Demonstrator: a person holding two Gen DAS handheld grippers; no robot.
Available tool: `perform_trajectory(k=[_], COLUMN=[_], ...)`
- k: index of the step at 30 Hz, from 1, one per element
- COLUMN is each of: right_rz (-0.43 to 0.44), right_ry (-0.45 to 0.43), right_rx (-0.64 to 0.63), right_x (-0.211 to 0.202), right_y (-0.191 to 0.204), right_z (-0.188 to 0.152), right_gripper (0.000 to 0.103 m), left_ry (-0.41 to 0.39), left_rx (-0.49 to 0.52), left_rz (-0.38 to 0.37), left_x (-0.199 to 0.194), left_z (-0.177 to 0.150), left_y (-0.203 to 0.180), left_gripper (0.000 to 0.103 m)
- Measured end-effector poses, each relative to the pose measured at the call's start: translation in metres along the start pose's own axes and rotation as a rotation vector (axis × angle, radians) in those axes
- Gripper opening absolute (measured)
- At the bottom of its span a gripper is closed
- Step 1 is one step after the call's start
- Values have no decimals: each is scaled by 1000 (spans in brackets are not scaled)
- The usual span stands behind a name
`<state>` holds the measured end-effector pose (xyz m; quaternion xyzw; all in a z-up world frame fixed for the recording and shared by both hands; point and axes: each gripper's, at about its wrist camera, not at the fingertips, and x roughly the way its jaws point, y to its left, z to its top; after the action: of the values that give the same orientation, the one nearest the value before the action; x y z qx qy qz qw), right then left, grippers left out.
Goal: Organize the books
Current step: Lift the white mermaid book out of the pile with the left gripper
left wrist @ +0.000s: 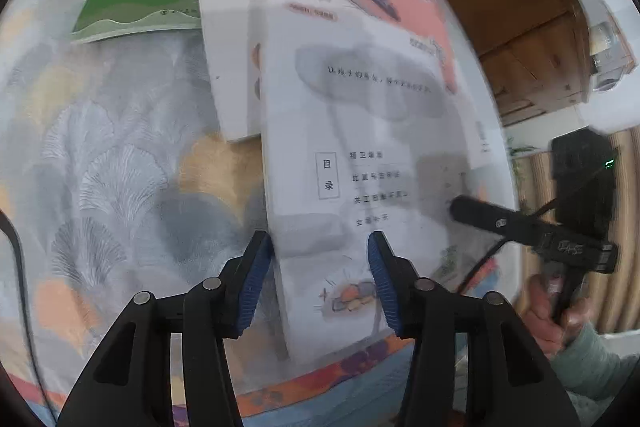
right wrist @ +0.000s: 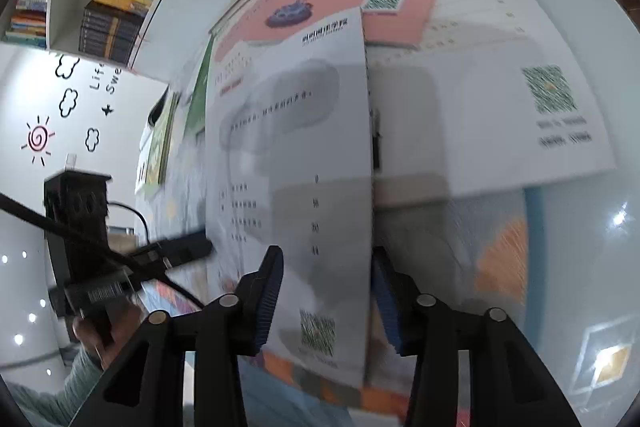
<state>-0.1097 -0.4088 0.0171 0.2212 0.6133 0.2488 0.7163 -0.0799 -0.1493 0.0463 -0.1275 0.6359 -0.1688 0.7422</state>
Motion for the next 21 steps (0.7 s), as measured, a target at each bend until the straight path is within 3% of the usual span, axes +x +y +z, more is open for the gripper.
perform_trajectory(k=[2,5,9,11,16,21], right_rz=[1,48,257,268,234,285], right_ry=[6,20,-49,-86,-99,-78], right_rx=[-5,1,19,-30,-214,-287], right_x=[-1,-8,-40,-52,-55,-8], right_y=[2,3,23,46,129,191], right_z=[6,3,-1,3,25,47], right_gripper=[46,46,45,45,45,45], left_ry=[-6,-3,6,-18,-151,-283], left_rx=[20,-1,-23,-9,-95,-208], left_rz=[11,-33,-83,-64,-69,-56], left_x=[2,2,-9,-25,-94,-148], left_z=[0,3,4,2,-2,-3], left_y=[-3,6,22,31,87,151], left_gripper=[46,46,46,46,46,46])
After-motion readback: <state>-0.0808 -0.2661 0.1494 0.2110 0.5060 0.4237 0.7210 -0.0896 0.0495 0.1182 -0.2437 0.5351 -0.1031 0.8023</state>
